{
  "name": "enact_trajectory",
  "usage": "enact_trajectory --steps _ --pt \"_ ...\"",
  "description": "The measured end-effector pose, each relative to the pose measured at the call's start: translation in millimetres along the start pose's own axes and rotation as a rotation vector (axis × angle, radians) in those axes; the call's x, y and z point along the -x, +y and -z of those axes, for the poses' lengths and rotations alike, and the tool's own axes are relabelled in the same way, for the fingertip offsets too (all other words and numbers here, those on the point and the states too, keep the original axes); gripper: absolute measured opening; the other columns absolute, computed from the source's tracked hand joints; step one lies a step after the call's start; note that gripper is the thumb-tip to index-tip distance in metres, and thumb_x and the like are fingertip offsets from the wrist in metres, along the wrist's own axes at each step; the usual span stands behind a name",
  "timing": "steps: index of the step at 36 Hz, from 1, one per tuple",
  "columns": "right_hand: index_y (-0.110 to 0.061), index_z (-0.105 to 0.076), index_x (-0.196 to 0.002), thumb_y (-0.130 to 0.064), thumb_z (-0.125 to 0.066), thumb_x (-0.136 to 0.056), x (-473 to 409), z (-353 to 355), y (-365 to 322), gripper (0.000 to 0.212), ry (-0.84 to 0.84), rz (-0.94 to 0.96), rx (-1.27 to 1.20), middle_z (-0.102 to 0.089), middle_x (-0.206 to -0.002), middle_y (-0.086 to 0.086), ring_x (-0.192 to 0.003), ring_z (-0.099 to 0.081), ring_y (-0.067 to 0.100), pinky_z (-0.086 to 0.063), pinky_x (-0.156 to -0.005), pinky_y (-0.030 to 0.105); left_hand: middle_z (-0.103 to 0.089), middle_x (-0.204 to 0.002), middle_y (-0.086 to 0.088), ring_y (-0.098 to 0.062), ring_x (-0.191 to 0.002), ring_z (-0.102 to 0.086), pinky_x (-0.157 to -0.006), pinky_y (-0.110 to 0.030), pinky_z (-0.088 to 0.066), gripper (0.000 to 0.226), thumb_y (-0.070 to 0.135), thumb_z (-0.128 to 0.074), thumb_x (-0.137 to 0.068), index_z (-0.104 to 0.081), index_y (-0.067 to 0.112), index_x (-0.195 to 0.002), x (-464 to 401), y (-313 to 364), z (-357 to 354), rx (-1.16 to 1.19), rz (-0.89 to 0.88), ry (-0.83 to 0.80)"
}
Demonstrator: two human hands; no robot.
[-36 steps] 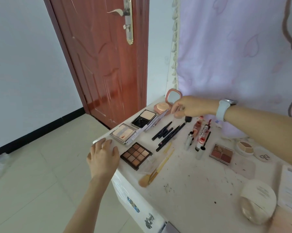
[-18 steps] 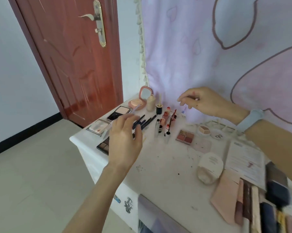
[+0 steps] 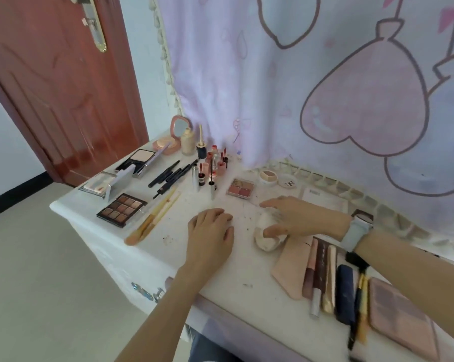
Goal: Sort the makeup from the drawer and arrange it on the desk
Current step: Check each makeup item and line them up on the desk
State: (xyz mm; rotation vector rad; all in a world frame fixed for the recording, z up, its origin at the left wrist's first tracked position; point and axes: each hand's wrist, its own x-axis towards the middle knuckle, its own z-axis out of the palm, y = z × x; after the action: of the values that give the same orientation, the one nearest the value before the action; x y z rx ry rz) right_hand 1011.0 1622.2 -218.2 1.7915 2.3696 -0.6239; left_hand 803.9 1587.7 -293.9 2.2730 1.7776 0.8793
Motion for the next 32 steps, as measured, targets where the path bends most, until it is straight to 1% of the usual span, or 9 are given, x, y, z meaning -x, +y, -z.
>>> enact_trajectory --steps 5,8,10,13,17,21,25,28,32 --pt "-0.036 -0.028 -0.141 -0.054 -0.071 -0.071 2 0 -2 0.084 0.039 0.056 -0.115 -0.029 -0.114 -0.012 -0.097 -0.042 0.009 -0.034 -0.072 0.018 -0.05 -0.132 0.006 -0.013 -0.125 -0.039 -0.103 -0.027 -0.015 0.03 0.028 -0.048 -0.092 -0.06 0.024 -0.119 1 0 0 0.019 0.01 -0.005" --pt "-0.04 -0.043 -0.126 -0.041 -0.072 -0.076 7 3 -4 0.058 0.082 0.098 -0.242 -0.029 -0.114 -0.011 -0.098 -0.043 0.008 -0.035 -0.076 0.017 -0.051 -0.13 0.01 -0.01 -0.125 -0.039 -0.104 -0.025 -0.015 0.031 0.034 -0.045 -0.094 -0.056 0.027 -0.122 1 0 3 0.028 -0.012 -0.005" --pt "-0.041 -0.049 -0.108 -0.034 -0.067 -0.082 10 6 -8 0.033 0.116 0.123 -0.358 -0.034 -0.109 -0.012 -0.094 -0.042 -0.001 -0.032 -0.073 0.011 -0.056 -0.123 0.009 -0.009 -0.118 -0.047 -0.106 -0.029 -0.027 0.033 0.037 -0.047 -0.094 -0.055 0.024 -0.124 2 5 12 0.209 -0.009 0.008" --pt "-0.03 -0.056 -0.099 -0.031 -0.058 -0.089 16 8 -19 0.01 0.212 0.059 -0.605 -0.05 -0.099 -0.013 -0.083 -0.051 0.003 -0.04 -0.062 0.012 -0.056 -0.114 0.011 -0.004 -0.101 -0.055 -0.085 -0.023 -0.047 0.05 0.048 -0.05 -0.087 -0.051 0.018 -0.127 8 15 26 0.465 -0.129 0.038" --pt "-0.005 -0.06 -0.1 -0.026 -0.053 -0.093 21 3 -36 0.023 0.083 -0.12 -1.052 -0.059 -0.086 0.008 -0.063 -0.055 0.016 -0.041 -0.043 0.018 -0.057 -0.114 0.0 -0.004 -0.089 -0.051 -0.066 -0.014 -0.046 0.057 0.047 -0.054 -0.081 -0.053 0.007 -0.122 15 22 27 0.317 -0.332 0.051" --pt "-0.007 -0.063 -0.091 -0.02 -0.046 -0.094 20 -8 -49 0.022 0.056 -0.153 -1.047 -0.06 -0.079 0.01 -0.054 -0.053 0.017 -0.037 -0.039 0.019 -0.065 -0.078 -0.003 -0.007 -0.063 -0.055 -0.058 -0.014 -0.039 0.044 0.044 -0.053 -0.08 -0.059 0.004 -0.097 15 19 28 0.262 -0.343 0.166" --pt "-0.014 -0.064 -0.085 -0.018 -0.041 -0.095 23 -11 -54 0.025 0.201 -0.118 -0.948 -0.061 -0.085 0.003 -0.06 -0.056 0.018 -0.04 -0.041 0.019 -0.065 -0.07 0.0 -0.006 -0.056 -0.053 -0.049 -0.012 -0.036 0.039 0.042 -0.052 -0.08 -0.051 0.009 -0.1 17 16 28 0.26 -0.371 0.167" --pt "-0.026 -0.059 -0.083 -0.021 -0.041 -0.096 28 -17 -56 0.022 0.346 -0.017 -0.903 -0.057 -0.086 -0.006 -0.066 -0.055 0.009 -0.04 -0.042 0.014 -0.053 -0.055 0.011 -0.002 -0.05 -0.047 -0.043 -0.008 -0.031 0.038 0.045 -0.044 -0.083 -0.057 0.012 -0.096 16 15 29 0.383 -0.212 0.12" --pt "-0.038 -0.049 -0.106 -0.025 -0.047 -0.095 30 -20 -56 0.017 0.489 0.252 -0.689 -0.048 -0.106 -0.021 -0.091 -0.048 -0.013 -0.037 -0.072 0.001 -0.05 -0.048 0.0 -0.006 -0.043 -0.042 -0.044 -0.017 -0.031 0.03 0.058 -0.034 -0.082 -0.045 0.031 -0.075 13 11 21 0.637 0.045 0.104"
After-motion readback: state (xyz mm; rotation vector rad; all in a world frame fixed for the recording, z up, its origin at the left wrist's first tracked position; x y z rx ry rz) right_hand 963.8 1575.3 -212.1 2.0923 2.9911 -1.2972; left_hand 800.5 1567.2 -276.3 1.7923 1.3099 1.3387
